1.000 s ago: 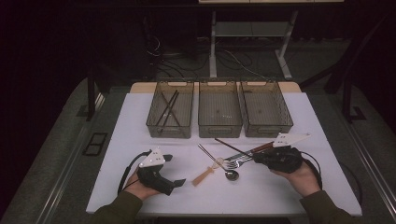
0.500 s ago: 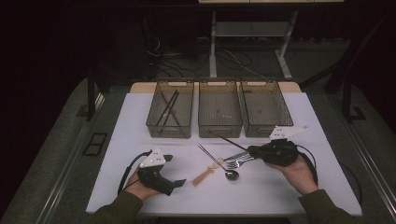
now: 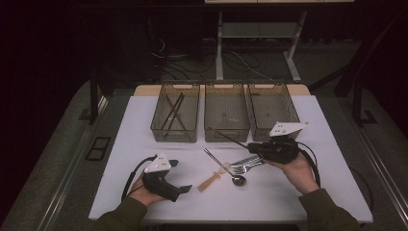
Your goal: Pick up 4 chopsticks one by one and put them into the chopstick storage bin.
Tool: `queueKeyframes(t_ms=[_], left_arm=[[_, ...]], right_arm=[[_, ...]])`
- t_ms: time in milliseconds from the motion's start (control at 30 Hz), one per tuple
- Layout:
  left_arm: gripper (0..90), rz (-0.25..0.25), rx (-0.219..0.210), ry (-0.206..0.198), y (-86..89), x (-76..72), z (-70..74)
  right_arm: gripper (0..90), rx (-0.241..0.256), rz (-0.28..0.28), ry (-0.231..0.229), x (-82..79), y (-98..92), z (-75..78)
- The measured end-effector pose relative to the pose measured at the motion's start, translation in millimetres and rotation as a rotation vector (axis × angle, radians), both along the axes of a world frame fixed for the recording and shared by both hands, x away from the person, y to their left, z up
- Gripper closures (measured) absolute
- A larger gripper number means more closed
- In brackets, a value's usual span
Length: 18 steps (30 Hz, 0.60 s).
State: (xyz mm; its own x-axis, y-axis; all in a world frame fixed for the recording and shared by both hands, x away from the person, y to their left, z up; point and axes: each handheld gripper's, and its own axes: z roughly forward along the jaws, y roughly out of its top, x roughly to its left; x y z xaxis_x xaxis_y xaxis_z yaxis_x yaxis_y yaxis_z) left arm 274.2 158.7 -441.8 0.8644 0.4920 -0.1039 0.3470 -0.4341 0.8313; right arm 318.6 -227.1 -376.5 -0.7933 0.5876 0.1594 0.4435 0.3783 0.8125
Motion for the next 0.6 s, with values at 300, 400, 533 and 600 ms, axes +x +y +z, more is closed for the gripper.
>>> queueKeyframes(t_ms=[300, 400, 533, 600], left_arm=[[0.0, 0.007, -0.008, 0.005, -0.7, -0.3, -0.3], [0.0, 0.006, -0.009, 0.005, -0.9, -0.6, -0.3], [0.0, 0.003, -0.006, 0.0, -0.8, -0.4, -0.1], [0.0, 0.003, -0.006, -0.001, -0.9, -0.4, -0.1]], right_arm=[[85.5, 0.005, -0.01, -0.007, 12.6, 13.1, 5.9], [85.5, 0.002, -0.016, -0.012, 15.4, 18.3, 7.8], [85.5, 0.0, -0.012, -0.019, 18.1, 25.3, 10.2], [85.5, -0.005, -0.009, -0.021, 20.4, 28.7, 11.6]])
